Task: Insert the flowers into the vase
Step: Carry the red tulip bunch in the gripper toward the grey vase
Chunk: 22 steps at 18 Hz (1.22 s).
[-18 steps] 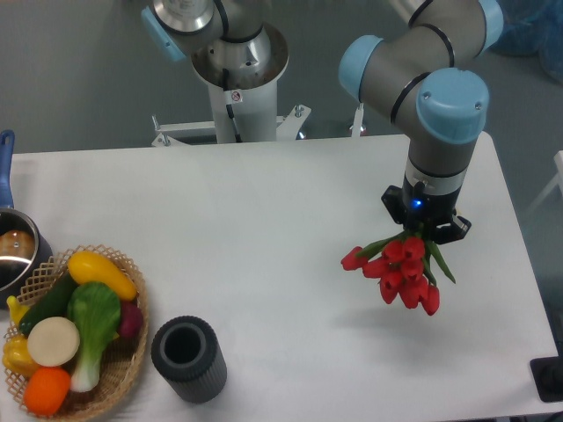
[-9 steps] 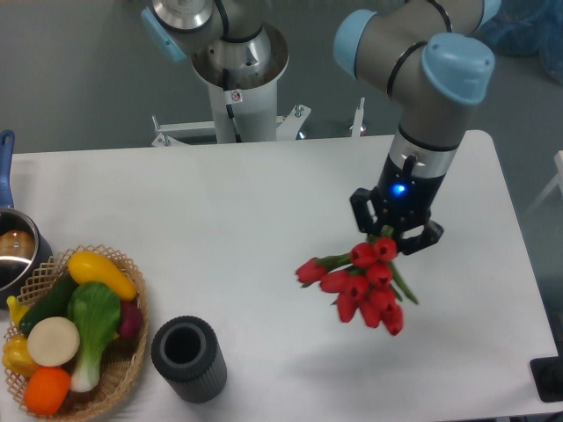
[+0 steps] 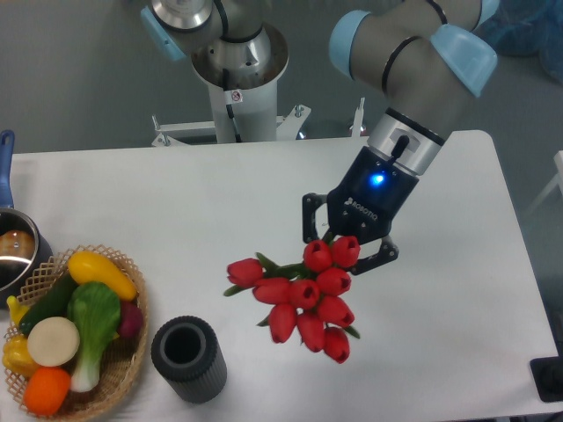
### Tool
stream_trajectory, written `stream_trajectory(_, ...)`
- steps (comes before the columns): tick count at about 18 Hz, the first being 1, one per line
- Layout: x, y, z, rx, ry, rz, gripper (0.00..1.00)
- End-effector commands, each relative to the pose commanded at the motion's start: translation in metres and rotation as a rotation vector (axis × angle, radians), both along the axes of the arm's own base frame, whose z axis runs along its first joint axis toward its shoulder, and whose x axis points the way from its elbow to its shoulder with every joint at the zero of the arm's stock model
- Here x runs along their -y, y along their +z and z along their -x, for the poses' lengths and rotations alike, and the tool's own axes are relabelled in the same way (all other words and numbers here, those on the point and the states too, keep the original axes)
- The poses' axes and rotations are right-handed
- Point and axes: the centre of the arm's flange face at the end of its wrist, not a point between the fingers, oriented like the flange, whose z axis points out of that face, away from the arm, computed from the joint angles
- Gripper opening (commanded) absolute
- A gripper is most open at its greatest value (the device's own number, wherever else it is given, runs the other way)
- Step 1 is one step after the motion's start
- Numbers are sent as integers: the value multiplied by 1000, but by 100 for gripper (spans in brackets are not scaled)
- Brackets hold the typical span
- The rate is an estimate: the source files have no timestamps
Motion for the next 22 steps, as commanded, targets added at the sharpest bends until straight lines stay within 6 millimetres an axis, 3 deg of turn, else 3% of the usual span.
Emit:
stream_trajectory(11,-4,21,-12,107,-126,-245,0)
stream_trajectory(14,-15,20,-12,122,-153,-267,0)
stream_trajectory(17,-38,21,-17,119,-194,-279,1)
stream_trajectory(22,-55,16,-22,104,-225,-286,3)
